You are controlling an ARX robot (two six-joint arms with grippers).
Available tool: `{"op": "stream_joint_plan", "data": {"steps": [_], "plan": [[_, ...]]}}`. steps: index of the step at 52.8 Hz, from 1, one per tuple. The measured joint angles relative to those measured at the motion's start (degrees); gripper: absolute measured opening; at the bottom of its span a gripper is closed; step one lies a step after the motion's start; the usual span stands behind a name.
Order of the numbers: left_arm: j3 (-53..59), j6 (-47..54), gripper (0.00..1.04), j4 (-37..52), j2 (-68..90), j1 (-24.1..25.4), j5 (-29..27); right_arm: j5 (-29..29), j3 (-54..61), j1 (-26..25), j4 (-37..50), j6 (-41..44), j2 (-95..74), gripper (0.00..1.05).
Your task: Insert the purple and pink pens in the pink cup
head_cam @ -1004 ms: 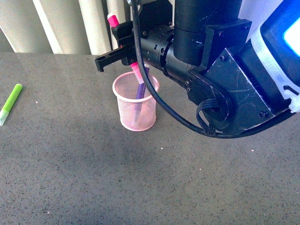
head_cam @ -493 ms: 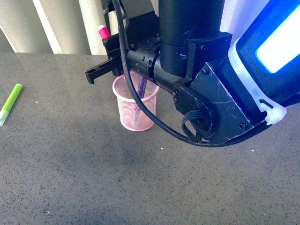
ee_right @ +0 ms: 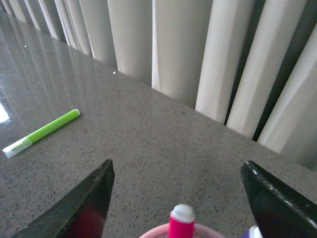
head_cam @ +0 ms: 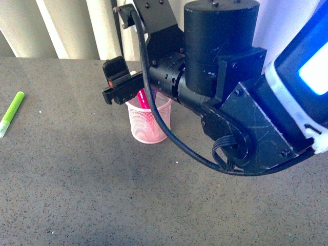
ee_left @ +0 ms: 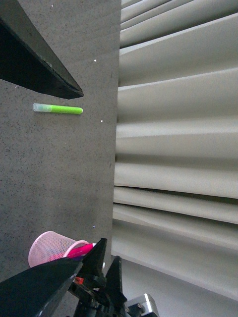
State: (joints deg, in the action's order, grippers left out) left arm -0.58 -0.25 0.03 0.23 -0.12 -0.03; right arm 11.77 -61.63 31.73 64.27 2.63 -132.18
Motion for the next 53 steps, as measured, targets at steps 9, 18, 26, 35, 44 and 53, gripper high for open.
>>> {"op": "stream_joint_plan", "data": {"steps": [9, 18, 26, 35, 44, 53], "plan": [[0.0, 0.0, 0.98, 0.0, 0.0, 0.0, 0.0, -3.52, 0.46, -1.68, -3.78, -0.7, 5.7, 0.99], [0.0, 0.0, 0.98, 0.0, 0.0, 0.0, 0.0, -13.6, 2.82, -4.28, -11.61, -3.15, 14.25, 0.98], [0.0, 0.0, 0.98, 0.0, 0.0, 0.0, 0.0, -21.88, 8.63, -8.33, -23.06, -7.26, 24.5, 0.98], [0.0, 0.02, 0.98, 0.0, -0.02, 0.0, 0.09, -22.18, 11.76, -10.23, -23.52, -7.21, 29.94, 0.98], [0.0, 0.0, 0.98, 0.0, 0.0, 0.0, 0.02, -30.38, 16.85, -9.94, -10.84, -4.55, 29.75, 0.84], [0.0, 0.0, 0.98, 0.0, -0.02, 0.0, -0.02, -28.3, 29.4, -14.1, -1.77, -2.89, 37.27, 0.55]]}}
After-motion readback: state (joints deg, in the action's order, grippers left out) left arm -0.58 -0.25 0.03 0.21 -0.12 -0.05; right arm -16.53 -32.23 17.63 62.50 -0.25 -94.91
